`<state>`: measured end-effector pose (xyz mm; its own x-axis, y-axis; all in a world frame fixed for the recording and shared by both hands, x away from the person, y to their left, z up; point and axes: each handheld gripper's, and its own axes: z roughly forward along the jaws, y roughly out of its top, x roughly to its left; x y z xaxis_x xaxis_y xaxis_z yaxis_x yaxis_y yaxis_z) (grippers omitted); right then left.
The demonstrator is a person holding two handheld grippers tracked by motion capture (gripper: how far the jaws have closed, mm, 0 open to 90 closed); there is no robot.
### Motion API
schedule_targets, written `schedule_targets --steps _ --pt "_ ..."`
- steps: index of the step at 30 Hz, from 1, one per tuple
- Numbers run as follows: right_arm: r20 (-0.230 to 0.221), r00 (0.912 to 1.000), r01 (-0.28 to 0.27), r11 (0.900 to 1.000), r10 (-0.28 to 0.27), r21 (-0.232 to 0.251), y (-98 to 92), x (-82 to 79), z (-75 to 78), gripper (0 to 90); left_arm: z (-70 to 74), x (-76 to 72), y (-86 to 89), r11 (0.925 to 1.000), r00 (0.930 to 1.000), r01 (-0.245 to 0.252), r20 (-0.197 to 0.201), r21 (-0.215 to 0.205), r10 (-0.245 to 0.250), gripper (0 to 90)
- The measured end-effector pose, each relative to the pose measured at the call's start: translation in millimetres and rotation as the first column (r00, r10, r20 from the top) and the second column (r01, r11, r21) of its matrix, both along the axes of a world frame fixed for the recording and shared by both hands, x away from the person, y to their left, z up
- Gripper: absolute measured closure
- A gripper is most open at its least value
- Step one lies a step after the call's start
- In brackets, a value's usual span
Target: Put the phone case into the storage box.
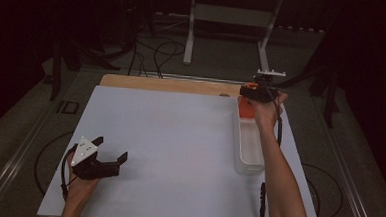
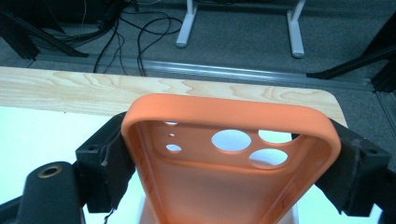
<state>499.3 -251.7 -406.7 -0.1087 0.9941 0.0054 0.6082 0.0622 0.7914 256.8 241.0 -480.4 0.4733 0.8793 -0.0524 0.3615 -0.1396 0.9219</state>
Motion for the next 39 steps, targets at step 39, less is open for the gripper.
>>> schedule_targets --steps 39 --pt "-0.028 0.9995 0.012 1.0 -0.012 -0.006 -2.0 2.6 -24.7 15.6 -0.2 -1.1 -3.6 0.9999 1.0 0.005 -0.005 0.015 -0.005 0.1"
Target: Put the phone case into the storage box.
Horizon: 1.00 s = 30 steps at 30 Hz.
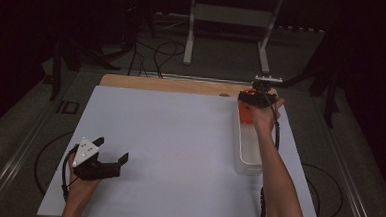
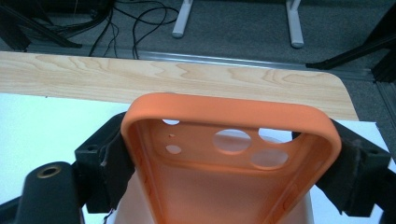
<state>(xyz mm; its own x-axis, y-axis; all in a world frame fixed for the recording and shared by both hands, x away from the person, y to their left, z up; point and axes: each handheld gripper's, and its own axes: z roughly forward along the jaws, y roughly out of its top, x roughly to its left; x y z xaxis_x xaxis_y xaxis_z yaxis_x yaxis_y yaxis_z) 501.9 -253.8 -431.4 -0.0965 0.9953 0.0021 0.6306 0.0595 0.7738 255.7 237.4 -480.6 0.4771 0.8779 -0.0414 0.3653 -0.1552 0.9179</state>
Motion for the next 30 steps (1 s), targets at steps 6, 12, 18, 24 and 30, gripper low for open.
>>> schedule_targets --steps 6,12,18,24,30 --pt "0.002 1.0 -0.005 1.0 0.005 -0.001 -0.3 0.7 -0.4 15.5 -0.7 0.3 -1.3 1.0 1.0 0.001 -0.004 0.004 -0.001 0.1" --pt "0.006 1.0 -0.004 1.0 0.004 0.0 -0.4 1.5 -1.0 15.4 -1.0 0.6 -1.7 1.0 1.0 0.002 -0.007 0.009 -0.002 0.1" --pt "0.007 1.0 -0.007 1.0 0.007 0.005 -0.8 1.6 -1.3 15.1 -1.5 0.7 -1.8 1.0 1.0 0.0 -0.008 0.006 0.0 0.1" --pt "0.016 0.9998 0.007 0.999 -0.007 0.032 -1.8 1.7 -3.3 8.1 -1.2 0.5 -1.4 1.0 1.0 -0.001 -0.009 0.004 0.001 0.1" --pt "0.027 0.9996 0.003 1.0 -0.004 0.026 0.6 0.0 -2.1 7.8 -1.3 0.5 -2.1 1.0 1.0 0.002 -0.01 0.008 -0.002 0.1"
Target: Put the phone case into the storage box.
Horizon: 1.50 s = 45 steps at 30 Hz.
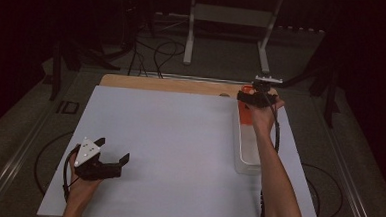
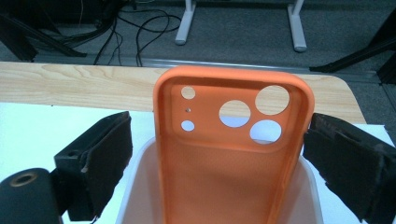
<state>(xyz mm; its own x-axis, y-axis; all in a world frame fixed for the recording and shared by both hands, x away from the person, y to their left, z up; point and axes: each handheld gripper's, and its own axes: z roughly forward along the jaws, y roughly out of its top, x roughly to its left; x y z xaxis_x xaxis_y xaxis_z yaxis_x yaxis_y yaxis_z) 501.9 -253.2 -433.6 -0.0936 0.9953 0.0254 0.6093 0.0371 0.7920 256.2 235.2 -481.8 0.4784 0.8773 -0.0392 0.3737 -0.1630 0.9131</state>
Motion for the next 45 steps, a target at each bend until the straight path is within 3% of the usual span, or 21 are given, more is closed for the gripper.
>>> schedule_targets --steps 14,26,45 --pt "0.054 0.9982 -0.025 1.0 0.025 -0.001 0.1 -8.7 9.7 7.9 0.5 0.1 0.3 1.0 1.0 -0.003 0.002 -0.003 0.003 0.1" --pt "0.062 0.995 -0.078 0.997 0.078 -0.01 2.1 -14.4 13.4 7.9 0.3 1.2 -0.5 1.0 1.0 -0.006 0.001 -0.003 0.006 0.1" --pt "0.058 0.9771 -0.203 0.978 0.205 -0.046 9.8 -28.2 18.5 7.9 0.0 1.7 -2.3 1.0 1.0 -0.001 0.0 -0.003 0.001 0.1"
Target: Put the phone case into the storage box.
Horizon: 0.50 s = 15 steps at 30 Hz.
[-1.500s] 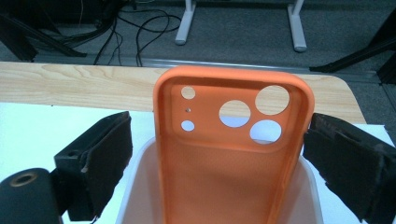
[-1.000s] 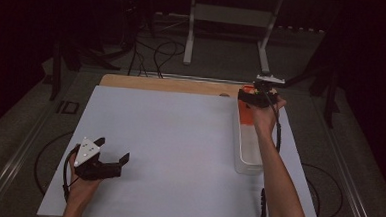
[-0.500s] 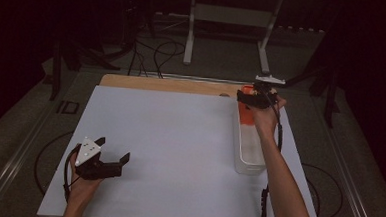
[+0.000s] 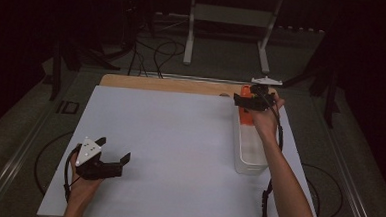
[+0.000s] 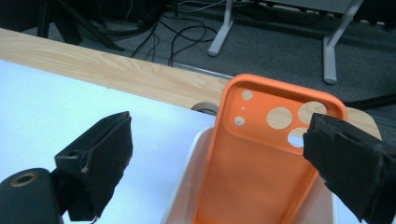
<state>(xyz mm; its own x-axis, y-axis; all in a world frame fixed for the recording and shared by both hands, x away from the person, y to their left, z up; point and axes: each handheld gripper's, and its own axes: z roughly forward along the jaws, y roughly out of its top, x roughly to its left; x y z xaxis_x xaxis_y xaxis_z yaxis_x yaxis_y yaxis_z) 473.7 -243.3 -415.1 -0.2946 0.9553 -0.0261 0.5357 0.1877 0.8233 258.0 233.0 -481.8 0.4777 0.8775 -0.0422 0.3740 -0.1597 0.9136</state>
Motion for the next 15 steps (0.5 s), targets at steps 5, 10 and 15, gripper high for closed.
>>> schedule_targets --steps 5,10,15 --pt "0.007 0.9996 -0.027 1.0 0.027 -0.002 0.6 -5.2 0.1 7.9 -0.4 0.4 -0.8 1.0 1.0 0.003 0.0 0.001 -0.003 0.1" --pt "0.011 0.9986 -0.052 0.999 0.052 0.003 1.7 -10.8 1.3 7.9 -0.3 0.3 -1.0 1.0 1.0 0.003 0.0 0.0 -0.003 0.1" --pt "0.009 0.9971 -0.075 0.997 0.075 -0.001 3.5 -15.0 0.5 7.9 -0.2 0.3 -1.3 1.0 1.0 0.004 0.001 0.001 -0.004 0.1"
